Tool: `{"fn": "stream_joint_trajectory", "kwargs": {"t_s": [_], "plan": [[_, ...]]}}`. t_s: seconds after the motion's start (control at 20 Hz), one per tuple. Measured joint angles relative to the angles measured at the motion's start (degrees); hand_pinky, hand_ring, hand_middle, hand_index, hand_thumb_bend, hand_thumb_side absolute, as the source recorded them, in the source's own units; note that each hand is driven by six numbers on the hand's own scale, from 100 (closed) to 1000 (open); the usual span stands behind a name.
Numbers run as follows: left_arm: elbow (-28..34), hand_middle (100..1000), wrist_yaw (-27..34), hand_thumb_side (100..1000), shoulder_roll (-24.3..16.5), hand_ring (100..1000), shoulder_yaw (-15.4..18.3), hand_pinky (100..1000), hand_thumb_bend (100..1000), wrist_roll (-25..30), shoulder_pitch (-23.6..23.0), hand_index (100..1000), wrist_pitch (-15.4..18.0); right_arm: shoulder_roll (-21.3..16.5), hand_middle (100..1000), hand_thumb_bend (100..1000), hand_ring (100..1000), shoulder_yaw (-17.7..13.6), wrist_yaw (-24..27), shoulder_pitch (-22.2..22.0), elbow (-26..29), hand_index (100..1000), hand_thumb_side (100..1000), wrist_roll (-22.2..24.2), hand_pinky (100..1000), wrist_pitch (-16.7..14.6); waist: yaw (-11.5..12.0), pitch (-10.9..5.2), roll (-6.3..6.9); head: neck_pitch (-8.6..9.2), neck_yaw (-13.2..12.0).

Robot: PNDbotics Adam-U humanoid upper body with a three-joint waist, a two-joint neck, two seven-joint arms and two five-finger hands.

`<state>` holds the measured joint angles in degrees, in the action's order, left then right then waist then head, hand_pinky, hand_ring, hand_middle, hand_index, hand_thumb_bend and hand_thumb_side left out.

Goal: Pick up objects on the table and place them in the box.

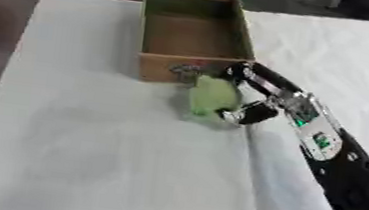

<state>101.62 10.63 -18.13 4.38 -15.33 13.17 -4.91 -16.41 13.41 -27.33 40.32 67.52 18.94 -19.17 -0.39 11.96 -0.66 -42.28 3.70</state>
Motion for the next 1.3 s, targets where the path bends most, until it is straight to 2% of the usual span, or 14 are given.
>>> {"fn": "stream_joint_trajectory", "kwargs": {"t_s": [0.25, 0.4, 0.45, 0.5, 0.7, 0.95, 1.3], "plan": [[0.0, 605, 0.0, 426, 0.0, 673, 0.0, 740, 228, 0.0, -0.06, 634, 0.0, 0.0, 385, 256, 680, -1.58, 0.55, 3.11, 1.79, 462, 100, -2.82, 630, 0.88, -0.04, -0.12, 0.0, 0.0, 0.0], [-0.01, 605, 0.01, 426, 0.0, 673, 0.0, 741, 228, 0.0, -0.09, 634, 0.0, 0.18, 386, 249, 677, -2.7, -1.07, 6.16, 3.24, 464, 100, -4.07, 636, 1.58, -0.04, -0.34, 0.0, 0.0, 0.0], [-0.01, 605, 0.01, 426, 0.0, 673, 0.0, 740, 228, 0.0, -0.1, 634, 0.0, 0.52, 387, 100, 676, -3.04, -2.04, 7.3, 3.52, 464, 100, -4.42, 637, 1.8, -0.01, -0.34, 0.0, 0.0, 0.0], [-0.01, 605, 0.02, 426, 0.0, 674, 0.0, 740, 228, 0.01, -0.1, 634, 0.0, 0.98, 386, 250, 675, -3.32, -3.07, 8.44, 3.55, 464, 100, -4.74, 637, 2.0, 0.08, -0.34, 0.0, 0.0, 0.0], [-0.01, 605, 0.16, 426, 0.01, 674, -0.01, 740, 229, 0.14, -0.1, 633, -0.02, 3.78, 384, 263, 674, -4.43, -6.86, 13.2, 1.84, 464, 100, -6.08, 633, 3.06, 1.02, -0.35, 0.02, 0.02, 0.08], [-0.01, 605, 0.28, 425, 0.13, 673, -0.12, 740, 230, 0.45, 0.04, 633, 0.02, 8.66, 400, 301, 679, -6.6, -11.63, 18.14, -5.29, 482, 100, -8.95, 634, 4.62, 2.92, -0.1, 0.19, 0.21, 0.66], [0.0, 605, 0.43, 425, 0.5, 673, -0.38, 740, 231, 0.64, 0.48, 633, -0.13, 14.44, 463, 322, 697, -12.0, -22.24, 20.74, -16.28, 556, 100, -15.74, 636, 8.46, 4.38, 0.38, 0.21, 1.03, 1.66]]}}
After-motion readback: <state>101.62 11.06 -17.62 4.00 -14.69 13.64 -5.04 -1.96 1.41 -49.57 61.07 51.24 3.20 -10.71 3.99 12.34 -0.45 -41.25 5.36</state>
